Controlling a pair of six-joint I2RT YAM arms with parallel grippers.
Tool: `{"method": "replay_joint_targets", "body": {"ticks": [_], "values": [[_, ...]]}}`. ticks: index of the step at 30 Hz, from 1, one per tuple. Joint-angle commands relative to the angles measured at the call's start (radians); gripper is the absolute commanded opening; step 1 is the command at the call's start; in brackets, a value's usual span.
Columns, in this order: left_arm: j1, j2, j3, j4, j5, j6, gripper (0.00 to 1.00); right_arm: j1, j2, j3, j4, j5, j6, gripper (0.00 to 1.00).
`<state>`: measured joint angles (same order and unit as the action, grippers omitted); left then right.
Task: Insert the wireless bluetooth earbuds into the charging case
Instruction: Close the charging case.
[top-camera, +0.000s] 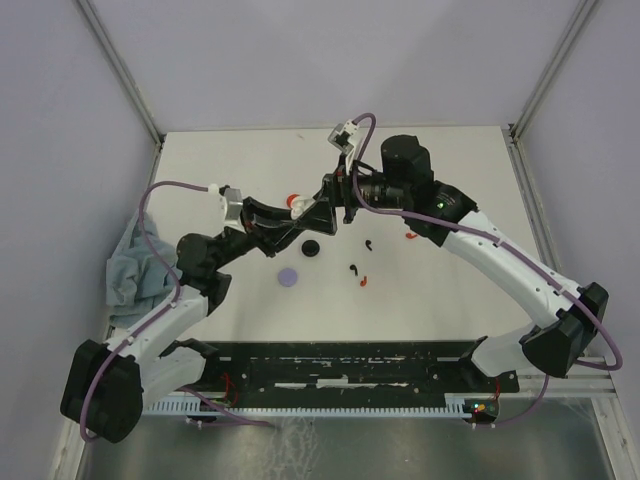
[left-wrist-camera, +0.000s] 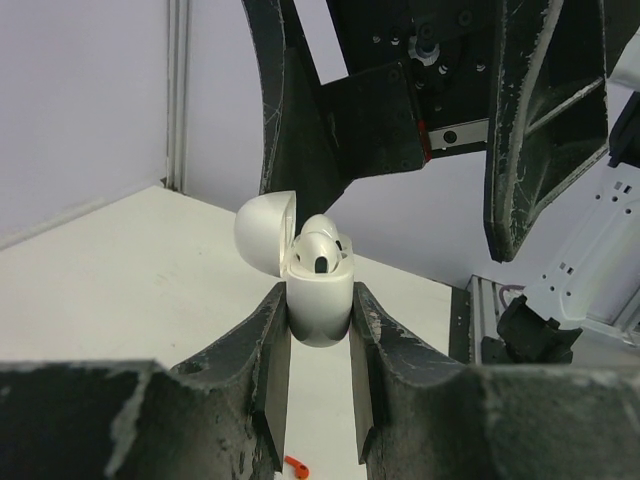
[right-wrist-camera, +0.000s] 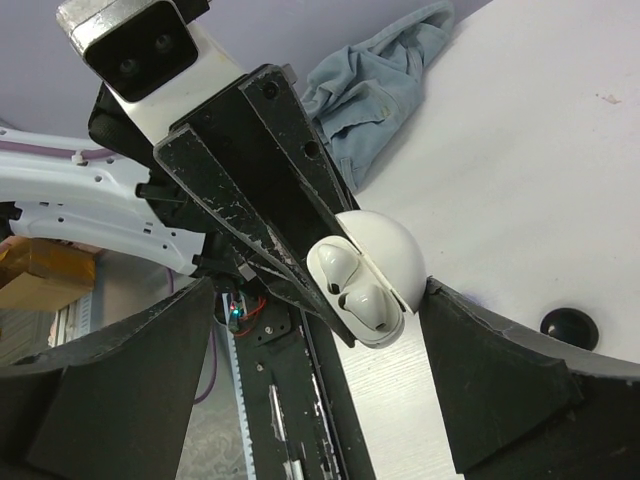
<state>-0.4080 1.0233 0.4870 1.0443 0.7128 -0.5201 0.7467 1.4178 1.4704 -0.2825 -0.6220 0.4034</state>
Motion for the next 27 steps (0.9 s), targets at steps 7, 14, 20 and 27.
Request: {"method": "replay_joint_targets", "body": {"ticks": [7,14,20,27], "values": [[-0.005,0.013,0.031,-0.113,-0.05,-0.165,0.03,-0.042,-0.058,-0.059,0.132,-0.051,0.03,0.9],[-0.003,0.007,0.045,-0.328,-0.093,-0.265,0.04,-0.059,-0.072,-0.071,0.078,0.012,-0.012,0.9],[-0.004,-0.009,0.078,-0.737,-0.147,-0.262,0.08,-0.063,-0.109,-0.097,-0.076,0.214,-0.106,0.9],[-0.007,0.04,0.058,-1.011,-0.185,-0.285,0.14,-0.062,-0.153,-0.202,-0.117,0.358,-0.122,0.9]]}}
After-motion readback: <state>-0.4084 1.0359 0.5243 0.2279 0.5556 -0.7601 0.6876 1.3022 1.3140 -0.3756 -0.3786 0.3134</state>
